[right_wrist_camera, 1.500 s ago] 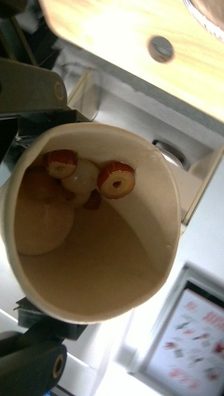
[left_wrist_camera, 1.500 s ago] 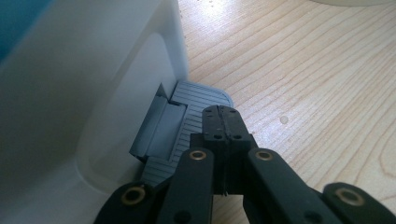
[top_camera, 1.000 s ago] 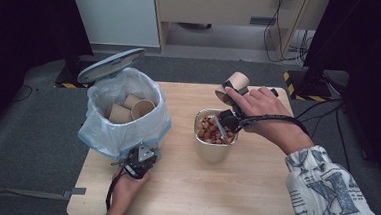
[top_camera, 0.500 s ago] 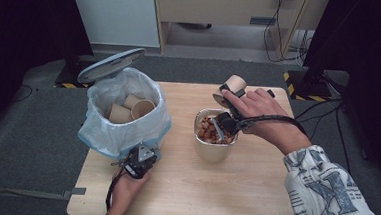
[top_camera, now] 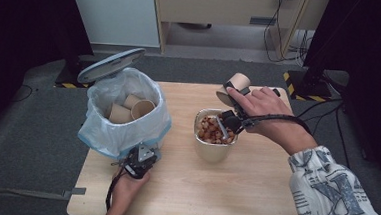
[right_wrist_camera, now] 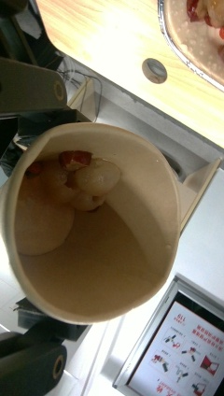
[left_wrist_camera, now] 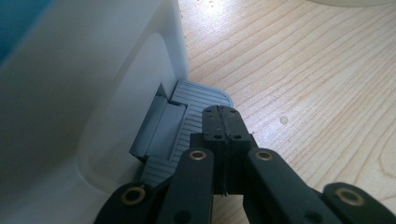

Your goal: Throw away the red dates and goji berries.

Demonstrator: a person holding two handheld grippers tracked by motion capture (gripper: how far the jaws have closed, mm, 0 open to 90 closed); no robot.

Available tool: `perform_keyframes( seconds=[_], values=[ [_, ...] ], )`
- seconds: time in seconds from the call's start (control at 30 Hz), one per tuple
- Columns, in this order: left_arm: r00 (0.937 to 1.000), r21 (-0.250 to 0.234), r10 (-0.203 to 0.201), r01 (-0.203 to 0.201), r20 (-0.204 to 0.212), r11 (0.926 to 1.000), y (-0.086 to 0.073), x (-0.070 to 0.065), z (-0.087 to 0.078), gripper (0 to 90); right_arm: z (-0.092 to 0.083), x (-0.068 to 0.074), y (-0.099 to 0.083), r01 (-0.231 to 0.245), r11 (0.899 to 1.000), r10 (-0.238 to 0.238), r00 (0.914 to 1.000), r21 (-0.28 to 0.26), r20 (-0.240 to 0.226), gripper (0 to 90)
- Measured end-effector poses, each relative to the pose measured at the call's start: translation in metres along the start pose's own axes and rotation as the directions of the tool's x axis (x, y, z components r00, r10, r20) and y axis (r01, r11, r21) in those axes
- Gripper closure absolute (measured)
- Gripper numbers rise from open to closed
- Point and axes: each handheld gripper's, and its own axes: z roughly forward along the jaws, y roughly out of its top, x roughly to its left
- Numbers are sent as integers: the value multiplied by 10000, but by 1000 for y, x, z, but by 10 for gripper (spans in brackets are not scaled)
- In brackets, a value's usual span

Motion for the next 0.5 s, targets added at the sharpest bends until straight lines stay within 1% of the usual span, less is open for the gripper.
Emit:
perform_keyframes(
  seconds=[0.03,0.17,0.2,0.23,0.27,0.3,0.5],
  values=[
    [10000,1,0,0,-5,10000,0,0,0,898,-1,0,-1,-107,9999,107,9999,-3,-12,339],
    [10000,1,6,-6,-5,10000,0,0,0,898,-2,-1,-3,-284,9996,284,9996,-43,-5,339],
    [10000,1,6,-6,-5,10000,0,0,0,898,-2,-1,-4,-476,9989,476,9989,-49,-27,338],
    [10000,-3,4,-4,-3,10000,0,0,0,898,-2,-1,-5,-549,9985,549,9985,-47,-30,338],
    [10000,-3,4,-4,-3,10000,0,0,0,898,-2,-1,-5,-549,9985,549,9985,-47,-30,338],
    [10000,0,6,-6,4,10000,0,0,0,898,-1,1,-8,-874,9961,873,9961,-79,-98,338],
    [10000,-21,7,-7,8,10000,0,0,0,898,2,6,-16,-1535,9881,1533,9880,-100,-204,337]
  ],
)
